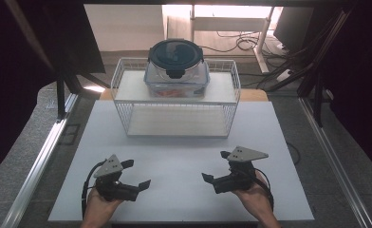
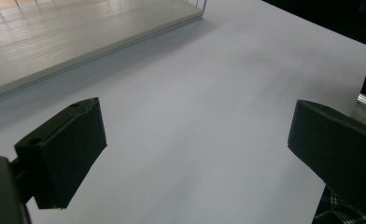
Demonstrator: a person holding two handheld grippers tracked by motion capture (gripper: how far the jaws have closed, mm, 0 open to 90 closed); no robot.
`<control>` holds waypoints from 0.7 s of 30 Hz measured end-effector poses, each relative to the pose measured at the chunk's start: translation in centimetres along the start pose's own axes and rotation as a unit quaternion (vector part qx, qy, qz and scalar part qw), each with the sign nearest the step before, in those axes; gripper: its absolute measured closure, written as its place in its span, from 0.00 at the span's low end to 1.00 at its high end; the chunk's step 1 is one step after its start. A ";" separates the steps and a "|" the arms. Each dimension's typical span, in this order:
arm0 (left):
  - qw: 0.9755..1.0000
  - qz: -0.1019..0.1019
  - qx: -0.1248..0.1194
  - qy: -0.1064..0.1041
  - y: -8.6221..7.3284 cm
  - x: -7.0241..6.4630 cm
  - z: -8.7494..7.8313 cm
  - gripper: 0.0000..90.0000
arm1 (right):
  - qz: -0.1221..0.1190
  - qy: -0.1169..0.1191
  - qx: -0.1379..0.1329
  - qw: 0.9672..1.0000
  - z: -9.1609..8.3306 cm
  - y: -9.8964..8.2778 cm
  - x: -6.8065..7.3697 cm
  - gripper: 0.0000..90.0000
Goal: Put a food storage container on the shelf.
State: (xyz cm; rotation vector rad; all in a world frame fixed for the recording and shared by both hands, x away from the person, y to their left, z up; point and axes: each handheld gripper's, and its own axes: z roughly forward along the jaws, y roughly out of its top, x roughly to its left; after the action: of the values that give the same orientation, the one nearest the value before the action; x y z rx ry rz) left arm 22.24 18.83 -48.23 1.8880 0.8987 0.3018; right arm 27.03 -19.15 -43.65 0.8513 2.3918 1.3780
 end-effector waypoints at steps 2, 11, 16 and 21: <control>1.000 -0.001 0.001 0.003 -0.4 0.1 -0.2 0.04 | 0.000 -0.003 0.001 1.000 -0.1 -0.5 -0.1 0.00; 1.000 -0.003 0.010 0.022 -2.2 0.2 -0.8 0.04 | 0.003 -0.023 0.010 1.000 -0.6 -2.8 -0.6 0.00; 0.999 -0.001 0.014 0.028 -2.9 0.1 -1.1 0.04 | 0.003 -0.031 0.014 0.999 -0.7 -3.8 -0.7 0.00; 0.999 0.015 0.031 0.041 -3.6 -0.3 -0.9 0.04 | 0.009 -0.034 0.020 0.999 -0.8 -4.8 -0.8 0.00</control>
State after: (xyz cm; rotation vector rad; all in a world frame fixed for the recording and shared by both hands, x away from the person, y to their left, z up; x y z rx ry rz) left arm 19.89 20.08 -50.81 1.9597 0.9463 0.3759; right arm 25.56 -22.01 -47.34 0.9177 2.3735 1.2901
